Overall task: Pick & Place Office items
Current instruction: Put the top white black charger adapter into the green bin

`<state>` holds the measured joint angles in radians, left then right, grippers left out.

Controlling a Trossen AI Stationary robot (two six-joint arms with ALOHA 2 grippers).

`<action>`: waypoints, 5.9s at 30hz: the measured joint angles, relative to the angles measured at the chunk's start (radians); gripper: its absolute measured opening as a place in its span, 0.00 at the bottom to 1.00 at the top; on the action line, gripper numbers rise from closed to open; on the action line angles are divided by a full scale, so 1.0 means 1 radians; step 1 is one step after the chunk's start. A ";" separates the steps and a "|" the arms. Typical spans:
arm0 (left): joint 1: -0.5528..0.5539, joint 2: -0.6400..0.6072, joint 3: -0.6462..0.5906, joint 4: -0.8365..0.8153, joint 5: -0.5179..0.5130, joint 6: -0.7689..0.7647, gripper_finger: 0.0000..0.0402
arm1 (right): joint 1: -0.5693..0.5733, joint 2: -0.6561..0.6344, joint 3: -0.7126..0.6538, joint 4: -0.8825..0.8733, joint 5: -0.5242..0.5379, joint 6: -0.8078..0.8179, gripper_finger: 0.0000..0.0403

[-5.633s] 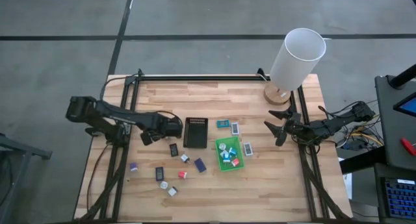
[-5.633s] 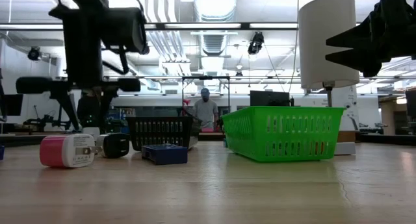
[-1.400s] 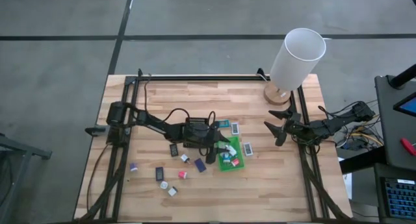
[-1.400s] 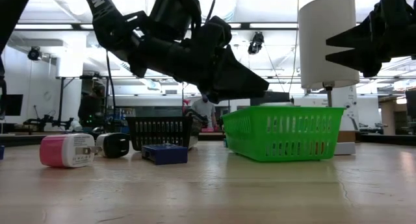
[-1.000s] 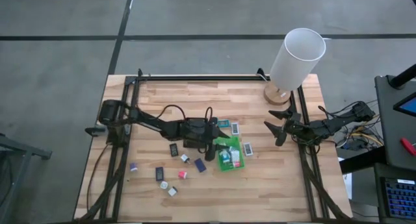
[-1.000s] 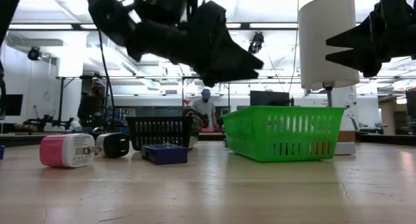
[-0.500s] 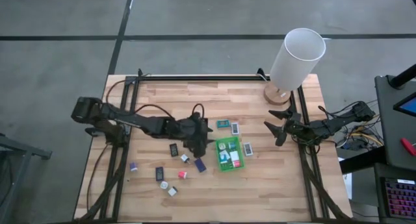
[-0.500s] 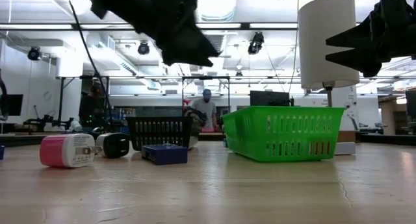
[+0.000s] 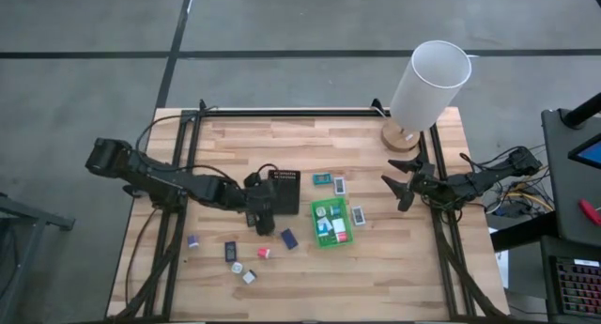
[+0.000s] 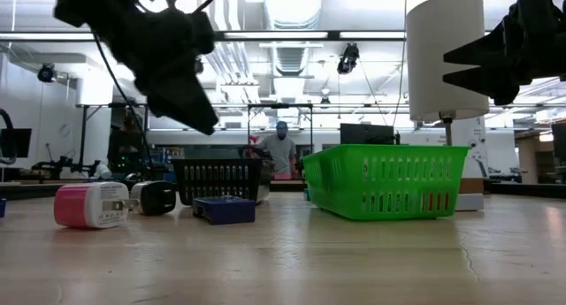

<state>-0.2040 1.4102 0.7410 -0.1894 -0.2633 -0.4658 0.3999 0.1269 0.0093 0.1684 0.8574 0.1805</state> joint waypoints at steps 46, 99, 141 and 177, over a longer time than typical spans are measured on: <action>-0.179 -0.046 -0.204 0.127 0.107 0.229 0.54 | 0.000 0.000 0.000 0.000 0.000 0.000 0.74; -0.105 0.163 -0.203 0.280 0.107 0.223 0.33 | 0.000 0.000 0.000 0.000 0.000 0.000 0.75; -0.099 -0.061 -0.027 0.185 -0.012 0.233 0.36 | 0.000 0.000 0.000 0.000 0.000 0.000 0.75; 0.119 0.570 0.583 0.037 0.198 0.407 0.39 | 0.000 0.013 0.000 -0.001 0.000 0.000 0.74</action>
<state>-0.0854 1.9802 1.3237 -0.1524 -0.0658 -0.0589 0.3997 0.1400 0.0097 0.1677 0.8574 0.1806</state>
